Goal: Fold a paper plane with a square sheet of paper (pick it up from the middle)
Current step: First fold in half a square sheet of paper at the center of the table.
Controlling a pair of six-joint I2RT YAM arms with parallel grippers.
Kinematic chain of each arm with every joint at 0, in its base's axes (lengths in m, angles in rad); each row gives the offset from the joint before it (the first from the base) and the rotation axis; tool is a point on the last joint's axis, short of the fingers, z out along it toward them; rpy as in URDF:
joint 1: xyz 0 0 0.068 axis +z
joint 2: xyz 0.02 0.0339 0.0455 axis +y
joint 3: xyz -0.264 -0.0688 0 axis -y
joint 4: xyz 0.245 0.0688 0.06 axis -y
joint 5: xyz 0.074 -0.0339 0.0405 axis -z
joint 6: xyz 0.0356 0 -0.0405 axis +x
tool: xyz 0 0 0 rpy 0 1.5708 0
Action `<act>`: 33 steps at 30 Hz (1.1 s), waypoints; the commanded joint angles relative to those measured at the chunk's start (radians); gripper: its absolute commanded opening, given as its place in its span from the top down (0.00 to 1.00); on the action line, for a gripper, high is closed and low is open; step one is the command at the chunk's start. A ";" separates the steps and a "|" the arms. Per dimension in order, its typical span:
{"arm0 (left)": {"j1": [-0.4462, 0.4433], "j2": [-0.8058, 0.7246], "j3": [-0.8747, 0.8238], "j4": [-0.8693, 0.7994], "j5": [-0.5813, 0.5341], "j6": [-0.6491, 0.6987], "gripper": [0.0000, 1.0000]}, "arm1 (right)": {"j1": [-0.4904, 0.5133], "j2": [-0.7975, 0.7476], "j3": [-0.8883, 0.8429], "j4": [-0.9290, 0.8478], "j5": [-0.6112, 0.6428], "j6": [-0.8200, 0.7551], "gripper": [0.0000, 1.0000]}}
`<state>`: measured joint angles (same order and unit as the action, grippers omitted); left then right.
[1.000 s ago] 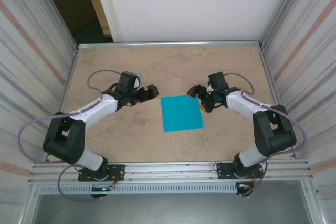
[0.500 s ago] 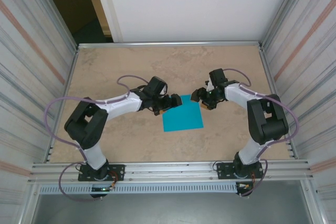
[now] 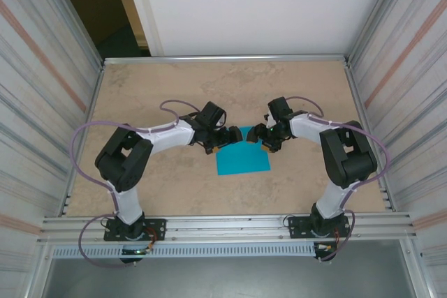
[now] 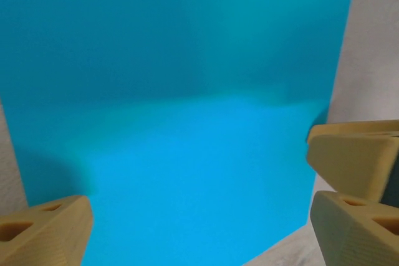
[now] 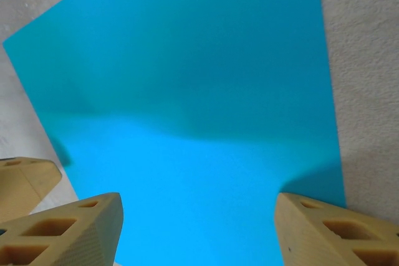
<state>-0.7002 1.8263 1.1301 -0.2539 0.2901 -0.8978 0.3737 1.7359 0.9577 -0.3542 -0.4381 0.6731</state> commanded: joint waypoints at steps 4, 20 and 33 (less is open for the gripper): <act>0.016 0.009 0.014 -0.056 -0.036 0.051 0.10 | 0.021 -0.017 -0.074 0.056 -0.025 0.105 0.35; 0.042 -0.019 -0.030 0.030 0.033 0.066 0.18 | -0.001 -0.070 -0.033 -0.034 0.035 -0.041 0.46; 0.045 0.029 -0.018 0.020 0.055 0.064 0.21 | 0.013 0.004 -0.042 -0.019 0.049 -0.029 0.47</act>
<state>-0.6609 1.8282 1.1049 -0.2306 0.3180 -0.8421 0.3771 1.7023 0.9115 -0.3481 -0.4129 0.6609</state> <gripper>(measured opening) 0.795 0.526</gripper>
